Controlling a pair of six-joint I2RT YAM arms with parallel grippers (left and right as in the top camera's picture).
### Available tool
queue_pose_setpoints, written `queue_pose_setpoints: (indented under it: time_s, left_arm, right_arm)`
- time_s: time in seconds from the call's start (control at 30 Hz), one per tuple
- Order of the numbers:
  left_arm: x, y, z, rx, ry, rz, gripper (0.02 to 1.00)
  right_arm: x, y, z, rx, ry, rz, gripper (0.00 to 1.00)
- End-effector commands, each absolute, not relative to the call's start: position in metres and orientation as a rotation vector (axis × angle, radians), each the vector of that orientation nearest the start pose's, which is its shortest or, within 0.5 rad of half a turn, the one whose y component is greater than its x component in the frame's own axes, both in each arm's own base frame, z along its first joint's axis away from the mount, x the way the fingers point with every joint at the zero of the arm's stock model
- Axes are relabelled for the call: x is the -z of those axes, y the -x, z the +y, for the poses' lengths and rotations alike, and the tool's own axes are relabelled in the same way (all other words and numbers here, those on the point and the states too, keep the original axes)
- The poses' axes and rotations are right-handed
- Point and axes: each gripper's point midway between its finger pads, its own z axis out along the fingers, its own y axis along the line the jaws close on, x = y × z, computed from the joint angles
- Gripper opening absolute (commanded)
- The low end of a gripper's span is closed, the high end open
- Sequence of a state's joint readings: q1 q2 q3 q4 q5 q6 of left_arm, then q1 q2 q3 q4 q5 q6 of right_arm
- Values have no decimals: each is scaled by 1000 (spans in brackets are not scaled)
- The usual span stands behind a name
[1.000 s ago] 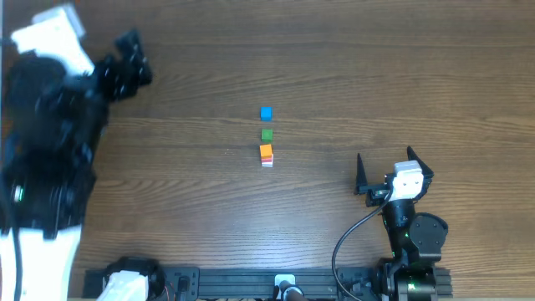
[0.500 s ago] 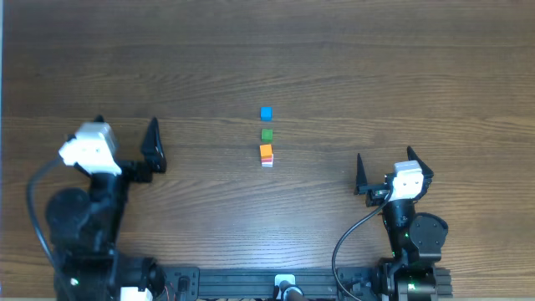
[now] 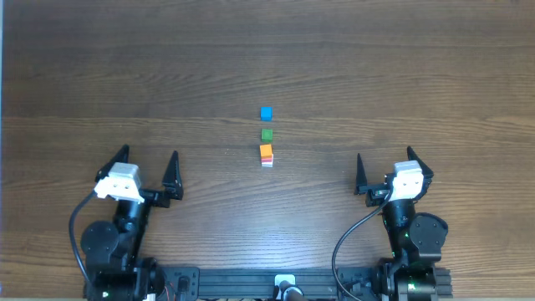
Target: Stack Cubes
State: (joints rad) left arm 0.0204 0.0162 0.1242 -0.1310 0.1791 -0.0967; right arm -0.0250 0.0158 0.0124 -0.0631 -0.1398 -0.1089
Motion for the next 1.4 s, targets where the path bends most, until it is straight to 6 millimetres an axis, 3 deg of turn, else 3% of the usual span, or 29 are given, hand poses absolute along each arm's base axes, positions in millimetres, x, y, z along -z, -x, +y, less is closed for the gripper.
queue_pose_setpoints:
  time_s: [0.03, 0.37, 0.53, 1.4]
  left_arm:
    - [-190, -239, -33, 224, -95, 1572, 993]
    - [-186, -243, -34, 221, -102, 1526, 998]
    - [-160, -243, -33, 227, -87, 1632, 967]
    - [-162, -243, -33, 228, -88, 1627, 998]
  right_arm:
    - [-158, -245, 19, -10, 181, 1630, 993]
    - [-158, -245, 19, -10, 181, 1630, 991]
    - [-158, -245, 19, -10, 181, 1630, 991]
    - [-159, -246, 17, -2, 175, 1627, 993]
